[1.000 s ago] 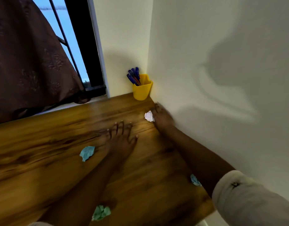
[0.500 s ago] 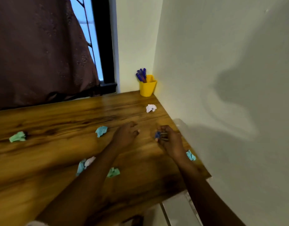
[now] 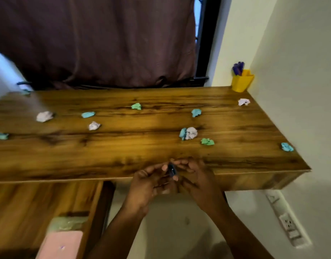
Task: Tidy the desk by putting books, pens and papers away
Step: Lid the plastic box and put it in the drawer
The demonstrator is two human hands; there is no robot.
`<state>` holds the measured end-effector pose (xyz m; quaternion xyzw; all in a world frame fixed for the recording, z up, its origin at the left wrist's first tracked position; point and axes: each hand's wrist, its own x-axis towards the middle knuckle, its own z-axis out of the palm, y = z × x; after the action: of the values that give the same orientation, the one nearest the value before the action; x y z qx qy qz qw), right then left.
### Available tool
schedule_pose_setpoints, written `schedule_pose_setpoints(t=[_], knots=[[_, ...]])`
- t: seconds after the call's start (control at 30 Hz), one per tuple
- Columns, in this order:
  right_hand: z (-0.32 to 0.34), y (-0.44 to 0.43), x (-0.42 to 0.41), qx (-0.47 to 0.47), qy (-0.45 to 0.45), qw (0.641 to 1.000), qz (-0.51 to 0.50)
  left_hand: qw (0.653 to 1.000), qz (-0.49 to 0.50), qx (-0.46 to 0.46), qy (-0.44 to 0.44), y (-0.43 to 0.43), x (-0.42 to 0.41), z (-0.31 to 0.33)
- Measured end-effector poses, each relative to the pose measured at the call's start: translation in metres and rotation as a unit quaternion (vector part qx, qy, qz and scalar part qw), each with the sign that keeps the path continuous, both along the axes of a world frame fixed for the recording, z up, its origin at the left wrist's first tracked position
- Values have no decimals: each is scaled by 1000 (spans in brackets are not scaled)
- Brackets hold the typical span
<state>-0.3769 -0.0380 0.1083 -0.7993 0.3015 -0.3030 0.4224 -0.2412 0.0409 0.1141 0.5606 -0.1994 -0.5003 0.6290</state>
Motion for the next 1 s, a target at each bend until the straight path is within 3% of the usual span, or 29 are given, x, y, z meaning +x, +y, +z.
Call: schedule_pose_setpoints(t=[0.23,0.37,0.47,0.53,0.6,0.67,0.7,0.77,0.87,1.0], knots=[[13,111,118,-79,98,989,78,985,163,-31,52,126,85,-14],[11,178,201,-123,151,974,117,977,203,-32,61,200,150,-17],[0,225,261,-147,186,958,159,981,196,5,15,255,204,-30],[-13,244,290,-135,216,950,180,978,189,55,-72,287,238,-49],[-29,259,315,-112,268,937,195,931,156,156,-290,322,277,-78],[-46,256,328,-122,329,911,218,813,62,280,-507,349,301,-107],[-54,251,331,-129,357,896,231,753,31,306,-582,356,307,-121],[-65,252,343,-134,412,865,254,685,-5,300,-664,370,314,-136],[-71,258,356,-166,478,808,301,661,6,280,-696,375,313,-145],[-88,262,370,-211,528,744,351,660,22,280,-697,376,313,-148]])
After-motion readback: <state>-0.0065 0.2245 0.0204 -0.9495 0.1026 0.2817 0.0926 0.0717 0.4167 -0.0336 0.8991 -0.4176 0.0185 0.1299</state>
